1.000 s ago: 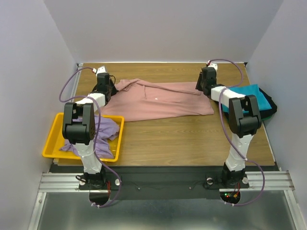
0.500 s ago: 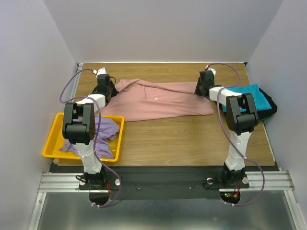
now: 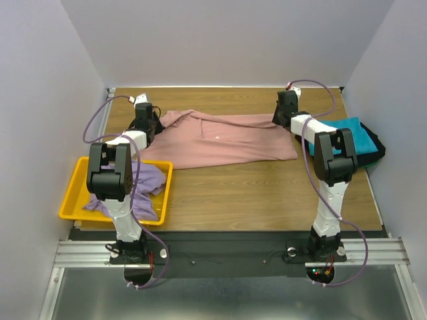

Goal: Fold and stack the t-shirts
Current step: Fold the tshirt

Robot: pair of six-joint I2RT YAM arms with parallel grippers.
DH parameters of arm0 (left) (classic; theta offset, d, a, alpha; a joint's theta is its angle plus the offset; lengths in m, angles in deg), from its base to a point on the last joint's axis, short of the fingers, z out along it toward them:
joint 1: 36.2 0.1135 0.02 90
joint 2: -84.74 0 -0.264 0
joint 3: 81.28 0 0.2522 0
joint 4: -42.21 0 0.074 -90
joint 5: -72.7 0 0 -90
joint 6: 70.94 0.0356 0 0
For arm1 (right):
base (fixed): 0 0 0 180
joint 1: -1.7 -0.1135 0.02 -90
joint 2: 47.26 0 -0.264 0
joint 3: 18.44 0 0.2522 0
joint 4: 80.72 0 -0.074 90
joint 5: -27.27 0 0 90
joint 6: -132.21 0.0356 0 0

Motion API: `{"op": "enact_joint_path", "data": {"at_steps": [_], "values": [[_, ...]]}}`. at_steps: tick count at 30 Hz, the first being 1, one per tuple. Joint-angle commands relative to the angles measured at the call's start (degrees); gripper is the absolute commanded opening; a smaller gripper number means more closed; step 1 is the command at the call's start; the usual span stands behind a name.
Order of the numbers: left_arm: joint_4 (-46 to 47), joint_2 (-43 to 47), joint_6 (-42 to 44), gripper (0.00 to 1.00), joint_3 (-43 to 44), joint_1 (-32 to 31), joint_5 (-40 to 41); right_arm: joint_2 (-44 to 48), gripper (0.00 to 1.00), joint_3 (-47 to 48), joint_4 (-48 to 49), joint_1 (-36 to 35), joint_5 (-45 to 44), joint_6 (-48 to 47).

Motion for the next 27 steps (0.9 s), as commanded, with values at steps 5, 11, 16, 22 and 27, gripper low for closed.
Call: {"op": "enact_joint_path", "data": {"at_steps": [5,11,16,22,27], "values": [[-0.1,4.67,-0.78,0.0,1.79,-0.16,3.78,3.55,0.0,6.06,-2.39,0.68,-7.94,-3.45],[-0.1,7.22,-2.01,0.0,0.38,-0.16,6.59,4.25,0.0,6.06,-3.36,2.52,-7.5,-4.06],[0.07,9.06,-2.37,0.0,-0.85,-0.16,8.09,4.6,0.0,5.1,-3.62,3.93,-6.54,-3.89],[0.86,8.28,-2.45,0.0,-3.05,-0.16,8.18,4.87,0.0,2.99,-3.62,4.55,-4.61,-3.1],[0.77,6.79,-2.54,0.0,-4.45,-0.16,6.95,5.31,0.0,-0.7,-3.62,4.81,-4.69,-1.78]]}}
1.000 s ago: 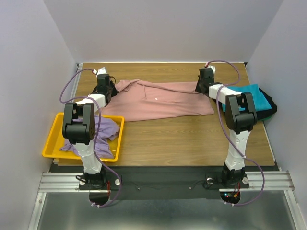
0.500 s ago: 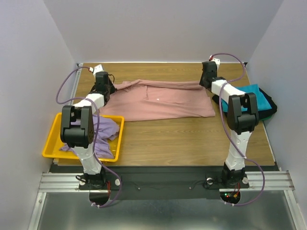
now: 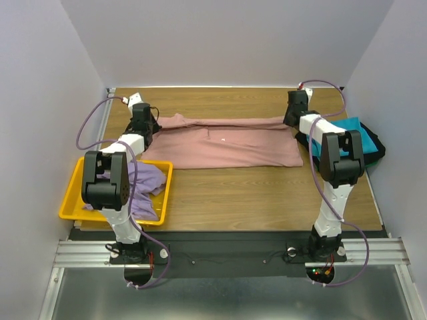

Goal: Fold and stack the t-shirts
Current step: Fold the tshirt

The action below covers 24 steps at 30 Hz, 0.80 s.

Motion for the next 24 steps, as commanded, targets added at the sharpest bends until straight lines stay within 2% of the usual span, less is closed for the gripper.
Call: {"op": "enact_joint_path", "data": {"at_steps": [1,3,4,5,6,7,8,9,10,12,13,17,19,22,24], "values": [[1.26,-0.12,-0.49,0.0,-1.57,-0.1,0.52,3.1,0.01,-3.19,0.18,0.68,-0.82,1.08],[0.21,-1.0,-0.92,0.0,-1.49,-0.1,0.96,3.01,0.02,-3.81,0.18,0.77,-1.26,1.35],[-1.28,-1.26,-1.1,0.0,-0.79,-0.1,0.61,3.1,0.07,-4.25,0.1,0.68,-1.44,1.44],[-2.51,-1.79,-1.45,0.0,-0.26,-0.1,0.43,3.36,0.08,-4.52,0.01,0.68,-1.27,1.44],[-3.74,-1.79,-1.63,0.05,0.27,-0.1,0.35,3.71,0.09,-4.78,-0.08,0.77,-1.09,1.44],[-4.54,-1.53,-1.8,0.2,0.62,-0.19,0.08,4.24,0.18,-5.04,-0.25,0.68,-0.83,1.44],[-5.5,-0.57,-2.07,0.64,0.54,-0.27,0.43,5.63,0.25,-5.65,-0.34,0.68,-0.56,1.35],[-5.86,0.13,-2.42,0.78,0.36,-0.27,1.04,6.34,0.32,-5.92,-0.34,0.68,-0.65,1.35],[-6.12,1.01,-3.64,0.97,-0.25,-0.45,2.18,7.31,0.5,-6.19,-0.52,0.77,-0.56,1.26],[-7.09,3.9,-4.7,0.99,-0.52,-1.15,4.56,9.94,0.88,-6.45,-0.78,0.68,1.01,0.65],[-7.09,4.96,-5.14,0.99,-0.69,-1.33,4.74,10.82,1.0,-6.54,-0.96,0.68,2.07,0.56],[-8.24,8.31,-6.02,0.99,1.32,-3.08,5.79,13.82,1.0,-6.8,-0.96,0.6,13.55,-0.93],[-8.15,7.35,-5.06,0.99,5.43,-4.84,5.71,13.47,1.0,-6.37,-0.79,0.42,17.7,-1.11],[-8.5,1.65,-0.76,0.99,11.5,-6.68,1.06,11.63,1.0,-4.7,-0.87,-0.19,24.12,-0.85],[-11.04,-4.32,0.91,0.99,18.7,-7.83,-0.53,8.3,1.0,-3.12,-0.78,-0.9,27.82,-0.5]]}}
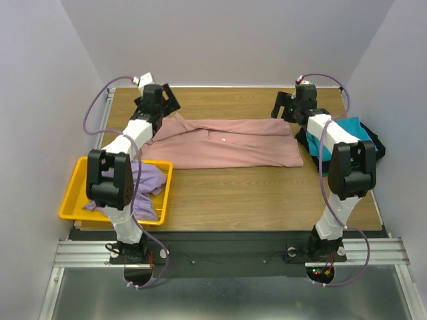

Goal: Fold and stack the t-shirts
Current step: Fold the tshirt

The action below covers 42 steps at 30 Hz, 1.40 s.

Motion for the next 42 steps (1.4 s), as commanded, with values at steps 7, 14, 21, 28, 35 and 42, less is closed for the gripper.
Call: {"op": "enact_joint_path", "data": {"at_steps": [7,14,21,28,35,42], "values": [[-15.26,-23.63,5.18,0.98,30.3,-5.64,5.83,-11.86,1.0,7.4,1.01,-1.89,13.16,2.64],[-18.97,-27.34,2.27,0.82,32.78,-6.08,9.37,-15.46,1.0,7.32,1.18,-1.89,10.43,4.05],[-18.88,-26.64,1.21,0.29,31.72,-6.61,10.86,-16.35,1.0,5.65,1.18,-1.89,7.53,4.05],[-19.06,-22.25,0.77,0.11,28.3,-8.54,13.32,-16.61,1.0,5.2,1.18,-1.89,6.38,3.87],[-18.79,-14.95,-3.7,0.11,17.07,-10.21,15.17,-16.52,1.0,4.77,1.18,-1.89,6.12,3.7],[-18.26,-11.69,-7.05,0.19,9.94,-12.06,13.59,-15.64,1.0,3.98,1.1,-1.89,4.46,3.35]]}}
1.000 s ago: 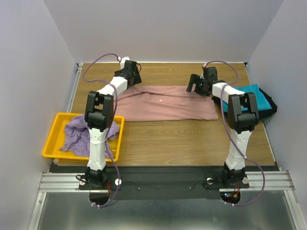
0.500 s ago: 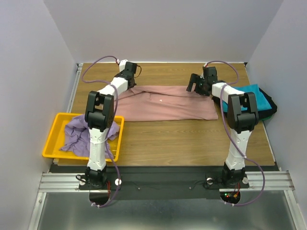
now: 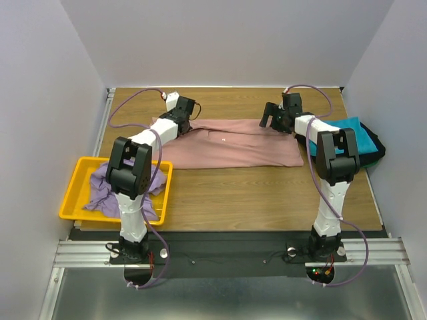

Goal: Fold and stack the t-shirts
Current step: Fold the tshirt

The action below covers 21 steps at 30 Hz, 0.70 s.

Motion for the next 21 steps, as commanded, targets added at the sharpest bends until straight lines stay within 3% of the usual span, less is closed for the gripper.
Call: {"op": "enact_joint_path", "data": {"at_steps": [1,3,6,8,10,16,19,20,21], "values": [[0.38,2.93,-3.05,0.2,-4.12,-0.89,0.19,-0.54,1.0,-1.29,0.35,-0.05,-2.67,-0.39],[0.38,3.54,-4.19,0.2,-5.71,-1.42,-0.69,-0.28,1.0,-1.38,0.35,0.04,-3.11,-0.48],[0.29,5.12,-5.16,0.32,-9.75,-2.47,-1.22,0.08,1.0,-1.64,0.35,-0.05,-4.69,-0.91],[0.55,6.7,-6.39,0.58,-13.34,-3.0,-1.31,0.25,1.0,-1.73,0.35,-0.05,-5.39,-1.09],[0.82,9.69,-7.01,0.68,-15.29,-3.53,-1.4,0.6,1.0,-1.91,0.35,0.04,-5.31,-1.27],[1.61,19.18,-6.48,0.77,-18.11,-6.6,-1.4,1.57,1.0,-2.17,0.35,-0.05,-4.87,-1.53],[5.9,21.82,-4.38,0.89,-18.64,-6.78,-3.06,1.83,1.0,-2.09,0.35,-0.05,-4.0,-1.79],[8.0,21.48,-3.24,0.99,-17.94,-6.78,-2.98,1.83,1.0,-1.82,0.35,-0.05,-3.82,-2.06],[8.55,20.69,-3.23,0.99,-16.98,-6.61,-2.98,1.83,1.0,-1.56,0.35,-0.05,-3.82,-2.15]]}}
